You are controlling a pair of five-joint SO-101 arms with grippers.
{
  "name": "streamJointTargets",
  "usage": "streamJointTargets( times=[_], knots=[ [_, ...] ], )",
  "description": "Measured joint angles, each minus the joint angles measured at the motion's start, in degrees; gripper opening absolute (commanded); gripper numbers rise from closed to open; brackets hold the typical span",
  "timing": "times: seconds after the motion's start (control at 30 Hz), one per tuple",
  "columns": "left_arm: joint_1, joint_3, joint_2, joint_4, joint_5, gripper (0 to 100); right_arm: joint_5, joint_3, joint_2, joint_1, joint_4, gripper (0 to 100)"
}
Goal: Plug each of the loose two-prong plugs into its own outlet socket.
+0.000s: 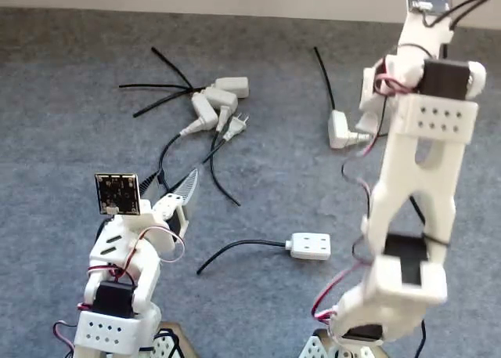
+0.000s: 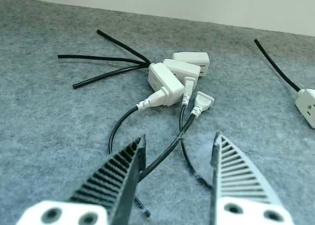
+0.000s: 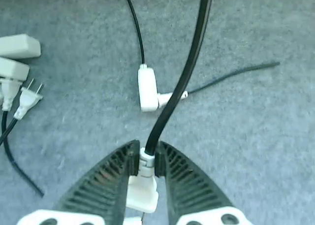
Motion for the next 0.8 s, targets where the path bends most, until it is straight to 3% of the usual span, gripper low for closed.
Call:
streamJointTargets(
  times=[0.3,0.47,0.63,0.8],
  knots=[
    [1.1,0.0,0.0,-0.3,0.0,23,3.2,27.8,-29.3,0.1,-2.5,0.6],
    [7.0,0.0,0.0,-9.4,0.0,23,10.5,46.5,-47.0,-1.8,-14.0,0.6],
    [12.9,0.0,0.0,-17.9,0.0,23,11.3,66.5,-58.9,-6.0,-27.0,0.6],
    [17.8,0.0,0.0,-19.7,-2.4,23,10.5,79.6,-62.0,-9.9,-39.0,0.6]
  ],
)
